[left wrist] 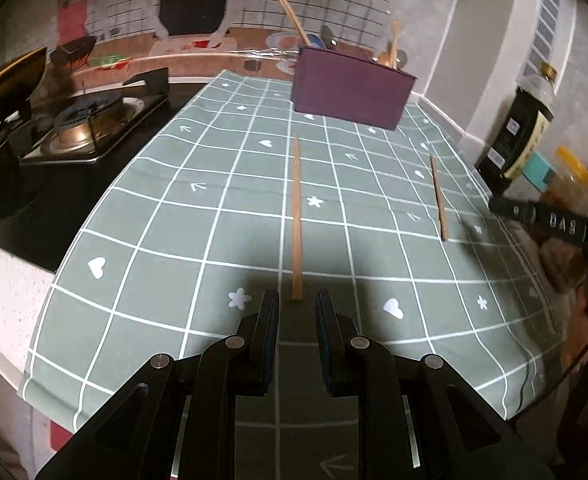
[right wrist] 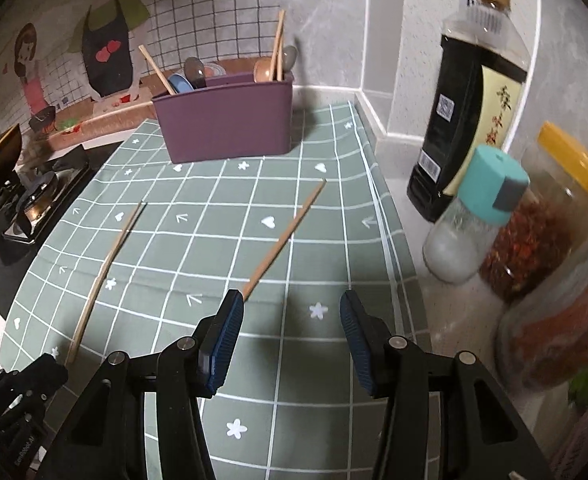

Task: Organize utensils
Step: 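Grasp the last single chopstick with the right tool while the left grasps another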

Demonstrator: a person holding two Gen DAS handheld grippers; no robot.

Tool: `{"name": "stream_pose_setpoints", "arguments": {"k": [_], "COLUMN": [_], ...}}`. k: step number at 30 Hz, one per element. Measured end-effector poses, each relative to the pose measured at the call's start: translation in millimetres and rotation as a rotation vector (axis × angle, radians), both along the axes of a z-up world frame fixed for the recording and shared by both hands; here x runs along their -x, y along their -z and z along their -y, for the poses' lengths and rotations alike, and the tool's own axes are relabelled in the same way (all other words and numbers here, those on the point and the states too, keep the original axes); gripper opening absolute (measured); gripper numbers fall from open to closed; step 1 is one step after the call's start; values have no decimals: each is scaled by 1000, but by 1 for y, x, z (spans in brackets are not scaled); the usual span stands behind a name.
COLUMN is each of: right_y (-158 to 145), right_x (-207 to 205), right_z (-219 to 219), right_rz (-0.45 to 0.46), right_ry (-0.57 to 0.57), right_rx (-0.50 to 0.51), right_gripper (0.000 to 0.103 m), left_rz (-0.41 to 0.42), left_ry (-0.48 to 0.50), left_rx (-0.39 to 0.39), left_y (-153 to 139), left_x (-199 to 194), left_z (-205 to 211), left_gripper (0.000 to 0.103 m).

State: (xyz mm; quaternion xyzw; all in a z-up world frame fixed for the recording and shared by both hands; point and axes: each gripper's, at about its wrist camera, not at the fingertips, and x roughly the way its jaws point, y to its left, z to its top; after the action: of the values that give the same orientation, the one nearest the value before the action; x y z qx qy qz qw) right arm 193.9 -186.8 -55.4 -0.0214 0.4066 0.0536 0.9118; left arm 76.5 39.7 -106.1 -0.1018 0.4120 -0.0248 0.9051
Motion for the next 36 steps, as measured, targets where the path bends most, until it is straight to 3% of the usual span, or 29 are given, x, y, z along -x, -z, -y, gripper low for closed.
{"name": "stream_pose_setpoints", "arguments": {"k": [5, 14, 16, 25, 34, 36], "right_y": [13, 18, 19, 22, 43, 43], "right_x": [3, 7, 5, -3, -24, -25], "right_z": [4, 6, 4, -29, -47, -49], "right_rz": [-41, -49, -62, -84, -169, -157], "right_ry": [28, 69, 58, -18, -14, -5], "right_rx": [-33, -5, -19, -23, -18, 3], "right_gripper": [47, 47, 47, 43, 25, 17], "left_rz": [-24, -12, -15, 28, 136, 145], "left_ry": [-21, -26, -20, -52, -49, -47], "left_rx": [40, -63, -86, -71, -128, -131], "left_y": [8, 9, 10, -8, -44, -48], "left_x": [-9, -19, -21, -17, -4, -3], "left_z": [-2, 12, 14, -3, -9, -10], "left_gripper": [20, 17, 5, 6, 5, 5]}}
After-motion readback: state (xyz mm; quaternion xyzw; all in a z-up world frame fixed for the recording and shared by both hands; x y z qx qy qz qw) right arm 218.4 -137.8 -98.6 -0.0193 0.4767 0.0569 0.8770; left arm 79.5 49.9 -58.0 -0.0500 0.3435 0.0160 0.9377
